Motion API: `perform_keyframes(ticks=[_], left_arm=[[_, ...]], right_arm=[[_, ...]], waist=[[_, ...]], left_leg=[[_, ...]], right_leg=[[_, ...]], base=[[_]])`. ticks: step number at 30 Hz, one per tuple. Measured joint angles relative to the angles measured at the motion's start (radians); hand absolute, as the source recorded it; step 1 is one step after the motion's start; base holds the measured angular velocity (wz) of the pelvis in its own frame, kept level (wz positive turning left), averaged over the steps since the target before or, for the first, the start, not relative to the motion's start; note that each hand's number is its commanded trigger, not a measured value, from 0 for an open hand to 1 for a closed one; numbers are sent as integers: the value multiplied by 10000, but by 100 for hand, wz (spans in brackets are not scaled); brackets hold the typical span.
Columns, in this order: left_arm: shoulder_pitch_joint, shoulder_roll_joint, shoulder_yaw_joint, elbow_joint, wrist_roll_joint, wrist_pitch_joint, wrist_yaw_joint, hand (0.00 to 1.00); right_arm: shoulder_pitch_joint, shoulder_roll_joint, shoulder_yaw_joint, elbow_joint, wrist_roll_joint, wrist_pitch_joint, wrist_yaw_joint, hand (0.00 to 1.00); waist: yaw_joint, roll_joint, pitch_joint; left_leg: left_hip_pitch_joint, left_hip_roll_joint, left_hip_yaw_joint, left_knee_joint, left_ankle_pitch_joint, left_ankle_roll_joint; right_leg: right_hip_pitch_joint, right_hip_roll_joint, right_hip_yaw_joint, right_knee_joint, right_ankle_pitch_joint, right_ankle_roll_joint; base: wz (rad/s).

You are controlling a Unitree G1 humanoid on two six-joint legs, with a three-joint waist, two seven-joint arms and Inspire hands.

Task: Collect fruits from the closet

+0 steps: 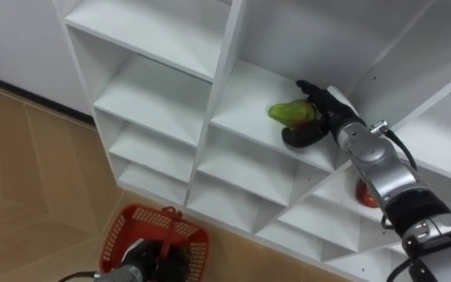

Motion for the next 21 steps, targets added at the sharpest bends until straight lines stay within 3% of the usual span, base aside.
perform_keyframes(ticks=[9,21], left_arm=[[-8,23,-2,-1,-1,0,0,100],[-24,138,-18,-2,-4,0,0,100]], right_arm=[[-279,-107,-106,118,-50,190,-335,100],[-321,-117,-194,109,-19,217,-543,100]], waist=[[-2,-40,1],[-38,-114,104]], left_leg=[[4,-1,-24,10,-1,1],[12,-1,-51,-40,-2,2]], right_leg=[[-3,-4,-11,-15,4,7],[-10,-37,-247,-16,4,9]], base=[[0],[0]])
